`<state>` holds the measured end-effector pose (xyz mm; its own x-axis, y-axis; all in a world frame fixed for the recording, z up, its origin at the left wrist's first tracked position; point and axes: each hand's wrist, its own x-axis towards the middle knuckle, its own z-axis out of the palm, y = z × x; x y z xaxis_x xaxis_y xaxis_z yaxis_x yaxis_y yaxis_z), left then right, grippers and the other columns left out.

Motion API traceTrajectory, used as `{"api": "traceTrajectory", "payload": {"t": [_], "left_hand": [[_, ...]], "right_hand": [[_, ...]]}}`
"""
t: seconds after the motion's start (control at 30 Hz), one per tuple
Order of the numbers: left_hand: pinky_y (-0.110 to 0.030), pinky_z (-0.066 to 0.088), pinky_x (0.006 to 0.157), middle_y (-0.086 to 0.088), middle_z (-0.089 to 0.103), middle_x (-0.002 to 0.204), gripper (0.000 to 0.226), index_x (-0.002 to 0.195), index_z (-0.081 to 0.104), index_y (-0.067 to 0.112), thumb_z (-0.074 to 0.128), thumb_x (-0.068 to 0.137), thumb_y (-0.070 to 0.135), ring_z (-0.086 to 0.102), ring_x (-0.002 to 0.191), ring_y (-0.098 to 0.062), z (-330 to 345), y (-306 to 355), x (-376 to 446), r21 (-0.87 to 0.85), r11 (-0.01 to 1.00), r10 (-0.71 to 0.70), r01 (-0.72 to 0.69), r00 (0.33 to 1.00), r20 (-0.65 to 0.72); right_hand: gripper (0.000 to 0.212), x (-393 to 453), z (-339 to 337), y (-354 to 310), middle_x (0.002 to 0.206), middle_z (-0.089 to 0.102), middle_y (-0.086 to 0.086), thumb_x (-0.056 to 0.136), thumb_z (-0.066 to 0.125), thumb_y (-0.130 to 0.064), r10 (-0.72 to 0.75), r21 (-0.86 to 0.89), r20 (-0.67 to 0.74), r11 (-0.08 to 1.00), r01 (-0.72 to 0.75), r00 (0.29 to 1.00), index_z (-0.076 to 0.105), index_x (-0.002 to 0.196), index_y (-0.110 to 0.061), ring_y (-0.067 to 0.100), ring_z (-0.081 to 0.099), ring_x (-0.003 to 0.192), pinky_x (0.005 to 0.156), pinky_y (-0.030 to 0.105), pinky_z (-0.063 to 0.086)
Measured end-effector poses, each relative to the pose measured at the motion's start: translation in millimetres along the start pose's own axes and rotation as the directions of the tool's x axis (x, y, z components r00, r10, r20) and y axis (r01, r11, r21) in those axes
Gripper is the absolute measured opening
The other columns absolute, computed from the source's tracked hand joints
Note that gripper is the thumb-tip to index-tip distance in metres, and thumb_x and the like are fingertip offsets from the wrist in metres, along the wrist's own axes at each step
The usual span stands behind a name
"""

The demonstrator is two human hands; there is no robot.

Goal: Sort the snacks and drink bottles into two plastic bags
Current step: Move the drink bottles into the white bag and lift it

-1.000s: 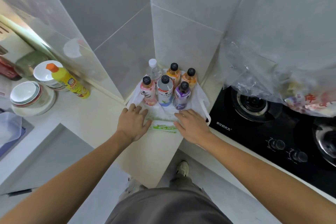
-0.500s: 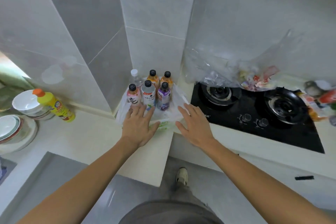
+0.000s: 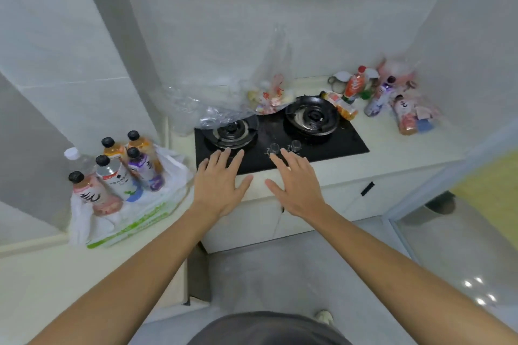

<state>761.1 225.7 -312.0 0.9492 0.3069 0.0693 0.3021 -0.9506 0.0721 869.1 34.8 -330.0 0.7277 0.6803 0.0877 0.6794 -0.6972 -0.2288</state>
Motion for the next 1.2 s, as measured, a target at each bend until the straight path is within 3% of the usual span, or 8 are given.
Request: {"api": "traceTrajectory", "payload": {"t": [0.13,0.57,1.03,1.2], "left_hand": [[-0.048,0.03,0.118,-0.008,0.038,0.162,0.076,0.16,0.031,0.028,0.017,0.098,0.069,0.031,0.15,-0.029,6.6,86.7,43.3,0.006,0.997,0.072,-0.072,0.997,-0.011],[-0.051,0.035,0.113,-0.009,0.042,0.158,0.075,0.158,0.035,0.026,0.022,0.098,0.068,0.035,0.146,-0.03,37.3,342.7,156.8,-0.061,0.982,0.181,-0.181,0.984,0.0],[-0.046,0.033,0.115,-0.007,0.04,0.159,0.076,0.159,0.029,0.025,0.02,0.096,0.067,0.034,0.146,-0.028,101.4,453.1,315.0,-0.081,0.977,0.199,-0.196,0.979,0.032],[-0.051,0.036,0.113,-0.007,0.04,0.156,0.071,0.159,0.028,0.025,0.032,0.099,0.064,0.034,0.145,-0.029,123.7,474.6,400.4,-0.145,0.978,0.163,-0.15,0.983,0.083]], "right_hand": [[0.069,-16.3,-20.7,85.3,0.166,0.032,0.01,0.101,0.036,-0.062,0.089,-0.004,-0.035,0.996,-0.09,0.995,0.034,0.159,-0.025,0.031,0.029,0.152,0.123,0.051,0.026],[0.068,-55.7,-89.0,348.9,0.17,0.024,0.006,0.103,0.041,-0.058,0.246,0.012,-0.05,0.969,-0.246,0.968,0.025,0.162,-0.028,0.029,0.022,0.155,0.126,0.049,0.019],[0.071,51.9,-79.9,527.6,0.17,0.022,0.006,0.101,0.046,-0.057,0.307,0.028,-0.032,0.952,-0.306,0.951,0.024,0.162,-0.028,0.029,0.02,0.155,0.125,0.047,0.022],[0.072,108.8,-77.4,589.8,0.168,0.026,0.005,0.099,0.048,-0.059,0.335,0.038,0.011,0.941,-0.336,0.942,0.028,0.161,-0.027,0.029,0.023,0.154,0.122,0.05,0.027]]}}
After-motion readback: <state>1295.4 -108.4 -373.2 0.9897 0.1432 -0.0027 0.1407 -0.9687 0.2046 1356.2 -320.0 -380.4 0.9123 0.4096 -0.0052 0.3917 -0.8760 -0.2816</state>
